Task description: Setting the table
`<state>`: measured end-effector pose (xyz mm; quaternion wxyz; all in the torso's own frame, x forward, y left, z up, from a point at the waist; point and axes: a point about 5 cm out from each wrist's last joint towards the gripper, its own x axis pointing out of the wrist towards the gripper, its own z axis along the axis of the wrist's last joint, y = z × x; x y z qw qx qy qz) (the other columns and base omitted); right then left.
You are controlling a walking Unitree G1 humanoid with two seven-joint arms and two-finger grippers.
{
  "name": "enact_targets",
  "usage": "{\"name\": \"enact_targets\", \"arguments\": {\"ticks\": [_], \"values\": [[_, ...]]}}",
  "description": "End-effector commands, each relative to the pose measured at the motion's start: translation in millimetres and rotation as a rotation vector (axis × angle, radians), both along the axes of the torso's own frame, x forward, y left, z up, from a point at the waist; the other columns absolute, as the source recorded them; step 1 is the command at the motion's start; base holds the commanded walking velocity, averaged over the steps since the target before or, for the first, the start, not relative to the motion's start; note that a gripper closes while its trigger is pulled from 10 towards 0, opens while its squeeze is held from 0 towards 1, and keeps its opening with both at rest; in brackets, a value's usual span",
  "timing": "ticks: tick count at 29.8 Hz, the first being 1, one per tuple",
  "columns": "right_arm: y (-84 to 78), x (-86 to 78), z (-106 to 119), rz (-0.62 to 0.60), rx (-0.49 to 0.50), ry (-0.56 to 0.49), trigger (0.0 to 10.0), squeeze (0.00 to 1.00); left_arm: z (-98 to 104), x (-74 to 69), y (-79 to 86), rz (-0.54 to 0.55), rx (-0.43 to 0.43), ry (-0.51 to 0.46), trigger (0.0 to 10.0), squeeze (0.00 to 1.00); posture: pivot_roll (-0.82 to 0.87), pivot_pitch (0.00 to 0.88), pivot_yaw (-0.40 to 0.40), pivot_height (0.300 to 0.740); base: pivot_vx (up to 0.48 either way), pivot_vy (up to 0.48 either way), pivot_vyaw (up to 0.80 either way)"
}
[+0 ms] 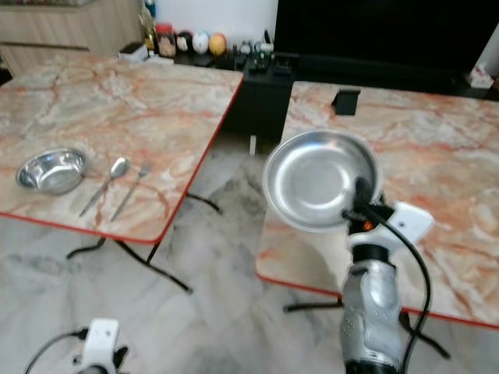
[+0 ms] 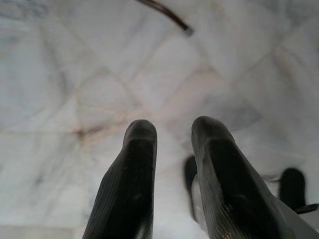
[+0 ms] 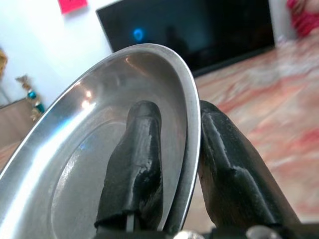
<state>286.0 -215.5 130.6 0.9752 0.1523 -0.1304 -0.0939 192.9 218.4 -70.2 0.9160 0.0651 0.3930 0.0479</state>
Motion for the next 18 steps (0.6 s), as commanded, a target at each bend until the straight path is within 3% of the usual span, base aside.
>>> {"name": "enact_targets", "arguments": {"ticks": [1,14,18], "values": [[6.9,3.1,7.3,0.022,0.007,-0.033,10.0,0.0,-1.2,-3.6,4.6,-0.011,0.017,0.022,10.0,0.0,0.02,0.0,-0.049,0.724,0.0,-0.289,0.0],[5.1,3.1,7.9,0.003,0.016,-0.039,10.0,0.0,-1.7,-3.9,3.1,-0.013,0.015,0.025,10.0,0.0,0.02,0.0,-0.048,0.724,0.0,-0.286,0.0],[4.2,3.4,7.4,0.0,0.023,-0.034,10.0,0.0,-1.9,-4.1,2.9,-0.013,0.015,0.025,10.0,0.0,0.02,0.0,-0.049,0.724,0.0,-0.288,-0.64]]}}
